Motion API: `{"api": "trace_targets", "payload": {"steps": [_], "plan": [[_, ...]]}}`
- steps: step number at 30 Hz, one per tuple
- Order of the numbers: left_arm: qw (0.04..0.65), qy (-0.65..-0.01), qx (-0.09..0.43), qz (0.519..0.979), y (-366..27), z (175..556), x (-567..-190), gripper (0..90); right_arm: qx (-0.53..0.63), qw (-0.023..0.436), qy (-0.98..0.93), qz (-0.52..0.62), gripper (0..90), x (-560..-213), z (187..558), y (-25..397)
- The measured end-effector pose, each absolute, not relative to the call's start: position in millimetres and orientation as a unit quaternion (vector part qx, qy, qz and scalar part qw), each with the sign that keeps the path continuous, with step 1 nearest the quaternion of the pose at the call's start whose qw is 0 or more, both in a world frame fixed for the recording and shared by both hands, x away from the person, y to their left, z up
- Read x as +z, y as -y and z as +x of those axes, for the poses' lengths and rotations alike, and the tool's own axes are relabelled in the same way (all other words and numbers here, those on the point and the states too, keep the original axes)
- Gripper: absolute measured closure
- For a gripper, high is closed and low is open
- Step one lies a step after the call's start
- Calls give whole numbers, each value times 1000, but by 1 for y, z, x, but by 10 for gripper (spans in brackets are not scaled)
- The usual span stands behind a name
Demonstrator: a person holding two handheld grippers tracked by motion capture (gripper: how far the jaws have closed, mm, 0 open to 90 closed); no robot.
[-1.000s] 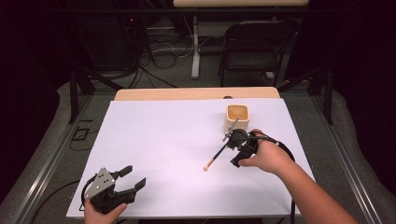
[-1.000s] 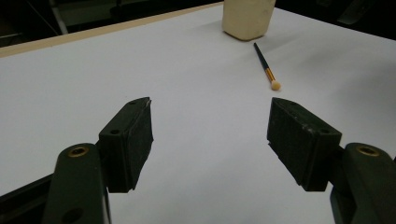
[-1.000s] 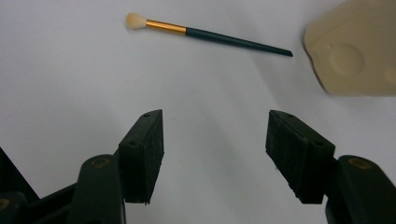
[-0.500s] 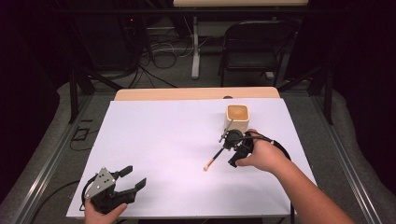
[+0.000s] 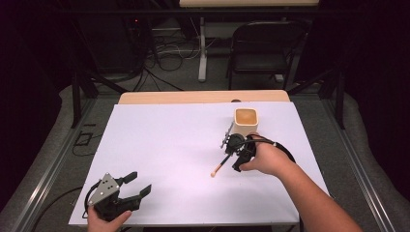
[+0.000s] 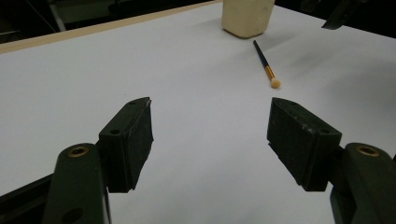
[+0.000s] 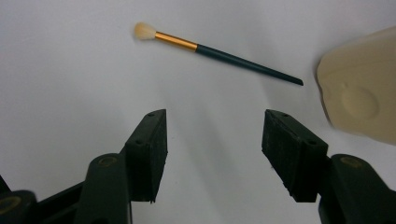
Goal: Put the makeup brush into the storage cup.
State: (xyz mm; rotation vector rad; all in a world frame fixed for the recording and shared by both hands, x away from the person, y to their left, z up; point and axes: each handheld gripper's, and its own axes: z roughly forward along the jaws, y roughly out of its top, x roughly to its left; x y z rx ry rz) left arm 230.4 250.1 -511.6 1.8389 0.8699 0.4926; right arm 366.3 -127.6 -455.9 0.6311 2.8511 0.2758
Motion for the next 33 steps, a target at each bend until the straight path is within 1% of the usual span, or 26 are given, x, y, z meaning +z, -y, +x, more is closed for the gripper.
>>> {"api": "trace_targets", "payload": {"steps": [33], "plan": [[496,-356,203,765,-250,231,-512,312,67,93,-980,162,415,-476,372,105]]}}
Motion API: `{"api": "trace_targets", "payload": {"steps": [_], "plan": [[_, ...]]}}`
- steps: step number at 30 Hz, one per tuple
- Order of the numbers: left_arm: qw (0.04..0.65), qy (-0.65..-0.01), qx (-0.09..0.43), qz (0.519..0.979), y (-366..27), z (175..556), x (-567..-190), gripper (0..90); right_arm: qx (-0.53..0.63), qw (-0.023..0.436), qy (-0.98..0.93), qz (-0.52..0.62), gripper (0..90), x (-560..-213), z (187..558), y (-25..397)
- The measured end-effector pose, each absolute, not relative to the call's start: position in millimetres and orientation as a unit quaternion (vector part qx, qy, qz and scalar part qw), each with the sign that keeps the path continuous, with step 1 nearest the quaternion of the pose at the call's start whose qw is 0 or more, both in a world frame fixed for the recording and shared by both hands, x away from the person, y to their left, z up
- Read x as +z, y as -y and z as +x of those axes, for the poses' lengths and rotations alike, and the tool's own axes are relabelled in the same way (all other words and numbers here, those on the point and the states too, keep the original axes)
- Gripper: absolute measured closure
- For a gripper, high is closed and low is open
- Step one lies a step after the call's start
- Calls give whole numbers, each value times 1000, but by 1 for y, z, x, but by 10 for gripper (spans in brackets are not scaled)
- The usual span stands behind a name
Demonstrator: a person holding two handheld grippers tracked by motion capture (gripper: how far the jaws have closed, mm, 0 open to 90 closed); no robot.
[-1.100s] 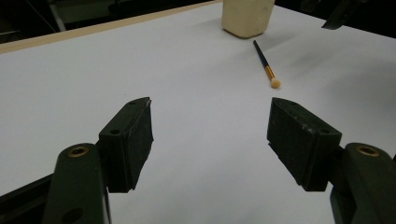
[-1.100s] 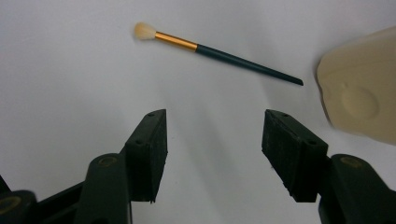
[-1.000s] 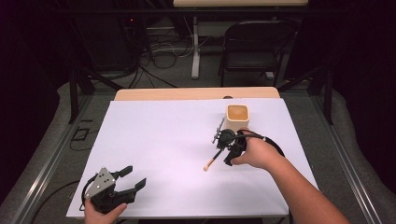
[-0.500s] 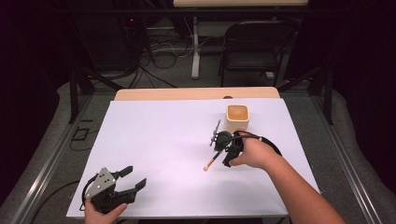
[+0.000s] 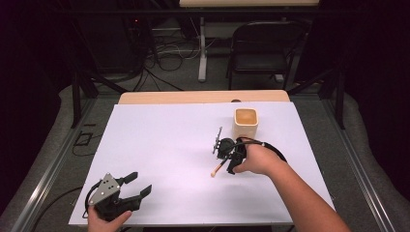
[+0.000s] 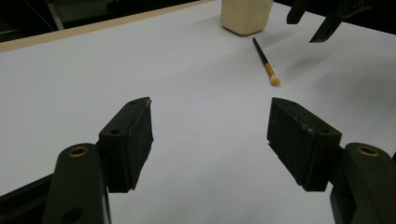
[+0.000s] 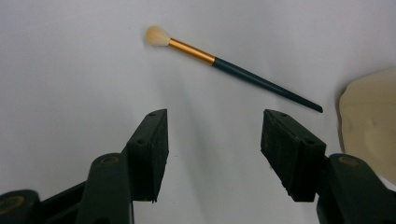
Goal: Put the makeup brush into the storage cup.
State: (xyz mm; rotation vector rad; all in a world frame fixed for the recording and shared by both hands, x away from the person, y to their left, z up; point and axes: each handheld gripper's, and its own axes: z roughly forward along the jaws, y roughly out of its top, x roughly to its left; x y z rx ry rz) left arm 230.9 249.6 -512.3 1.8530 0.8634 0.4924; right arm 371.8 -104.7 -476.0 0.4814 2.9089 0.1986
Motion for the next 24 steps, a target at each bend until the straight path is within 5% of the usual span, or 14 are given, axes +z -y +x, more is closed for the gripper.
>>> {"api": "trace_targets", "payload": {"steps": [24], "plan": [[495,-355,202,767,-249,231,-513,312,65,87,-983,145,412,-488,376,90]]}}
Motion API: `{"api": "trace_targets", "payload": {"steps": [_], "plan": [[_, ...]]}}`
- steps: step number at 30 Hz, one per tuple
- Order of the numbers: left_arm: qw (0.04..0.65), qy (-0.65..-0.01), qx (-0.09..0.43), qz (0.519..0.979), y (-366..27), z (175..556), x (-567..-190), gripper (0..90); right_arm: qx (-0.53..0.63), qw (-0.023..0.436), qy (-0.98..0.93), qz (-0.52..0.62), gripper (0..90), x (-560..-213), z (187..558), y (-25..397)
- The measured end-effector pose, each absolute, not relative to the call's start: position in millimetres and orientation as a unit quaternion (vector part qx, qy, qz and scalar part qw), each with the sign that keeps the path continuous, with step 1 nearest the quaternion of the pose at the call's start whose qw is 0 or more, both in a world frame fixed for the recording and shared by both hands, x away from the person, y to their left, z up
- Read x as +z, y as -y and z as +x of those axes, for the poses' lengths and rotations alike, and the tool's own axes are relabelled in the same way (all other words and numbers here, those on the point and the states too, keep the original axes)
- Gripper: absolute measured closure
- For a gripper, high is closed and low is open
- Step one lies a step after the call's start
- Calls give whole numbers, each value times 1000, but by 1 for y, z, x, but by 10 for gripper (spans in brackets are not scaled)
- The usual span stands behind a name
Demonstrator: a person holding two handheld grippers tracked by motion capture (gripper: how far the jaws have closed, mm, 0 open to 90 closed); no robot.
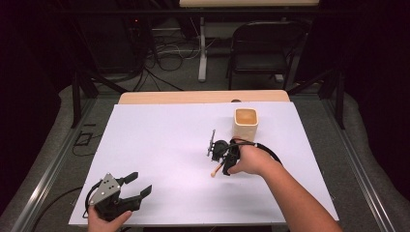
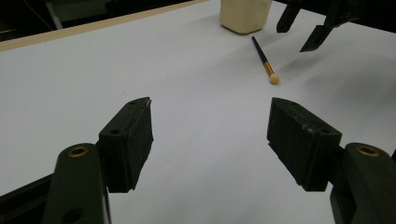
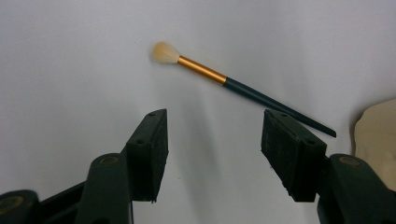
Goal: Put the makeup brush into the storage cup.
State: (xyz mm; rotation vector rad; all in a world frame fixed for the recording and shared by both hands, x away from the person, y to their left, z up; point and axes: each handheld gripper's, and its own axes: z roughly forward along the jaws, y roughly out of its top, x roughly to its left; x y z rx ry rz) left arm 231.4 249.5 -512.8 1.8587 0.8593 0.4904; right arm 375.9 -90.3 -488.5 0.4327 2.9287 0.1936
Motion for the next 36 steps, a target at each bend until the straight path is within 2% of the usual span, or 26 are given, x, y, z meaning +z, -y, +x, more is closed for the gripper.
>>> {"api": "trace_targets", "payload": {"steps": [36], "plan": [[492,-354,200,770,-249,232,-514,313,52,83,-986,134,418,-504,396,88]]}}
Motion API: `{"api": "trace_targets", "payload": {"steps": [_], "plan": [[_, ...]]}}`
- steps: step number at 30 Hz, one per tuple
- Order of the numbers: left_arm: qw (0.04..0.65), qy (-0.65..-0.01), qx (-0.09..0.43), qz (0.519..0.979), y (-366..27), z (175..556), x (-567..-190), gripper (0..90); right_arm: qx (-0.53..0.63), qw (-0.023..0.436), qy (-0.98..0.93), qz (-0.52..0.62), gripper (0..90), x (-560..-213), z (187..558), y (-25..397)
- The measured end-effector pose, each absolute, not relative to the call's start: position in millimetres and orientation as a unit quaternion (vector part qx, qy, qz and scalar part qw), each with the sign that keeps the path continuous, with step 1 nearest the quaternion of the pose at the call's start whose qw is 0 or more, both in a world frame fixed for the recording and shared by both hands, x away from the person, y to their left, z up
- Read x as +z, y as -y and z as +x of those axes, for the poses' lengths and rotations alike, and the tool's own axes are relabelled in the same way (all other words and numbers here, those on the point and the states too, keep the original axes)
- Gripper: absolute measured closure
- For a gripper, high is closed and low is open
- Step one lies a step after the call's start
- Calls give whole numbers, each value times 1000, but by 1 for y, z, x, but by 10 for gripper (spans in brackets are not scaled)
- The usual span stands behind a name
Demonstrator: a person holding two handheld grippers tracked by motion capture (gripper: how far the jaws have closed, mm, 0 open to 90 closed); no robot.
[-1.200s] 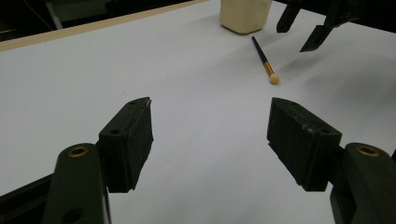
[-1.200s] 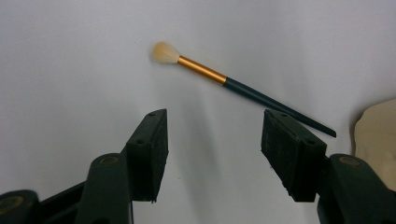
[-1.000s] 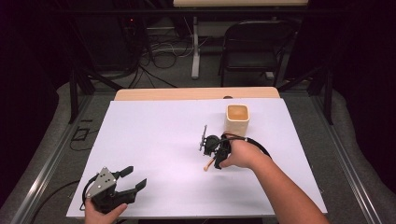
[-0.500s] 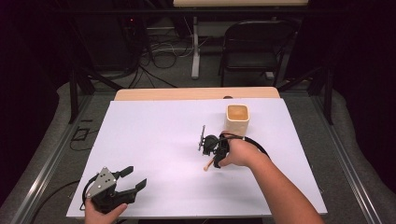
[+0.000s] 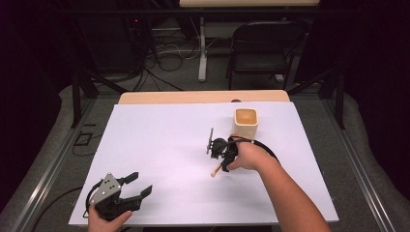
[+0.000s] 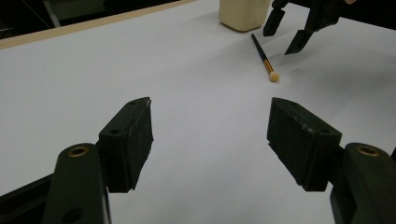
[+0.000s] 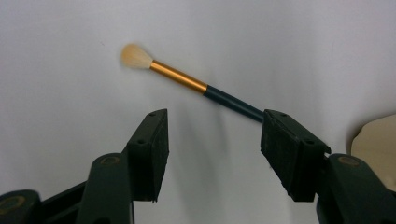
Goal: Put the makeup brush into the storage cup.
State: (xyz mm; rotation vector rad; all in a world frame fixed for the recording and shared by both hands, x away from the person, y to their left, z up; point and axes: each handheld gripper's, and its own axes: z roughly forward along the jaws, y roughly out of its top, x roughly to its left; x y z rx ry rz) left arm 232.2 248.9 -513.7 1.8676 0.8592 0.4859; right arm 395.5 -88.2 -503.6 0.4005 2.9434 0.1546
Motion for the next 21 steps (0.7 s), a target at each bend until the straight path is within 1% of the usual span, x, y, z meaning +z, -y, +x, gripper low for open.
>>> {"api": "trace_targets", "payload": {"steps": [21], "plan": [[490,-353,198,772,-249,233,-514,312,47,85,-988,117,423,-511,397,83]]}}
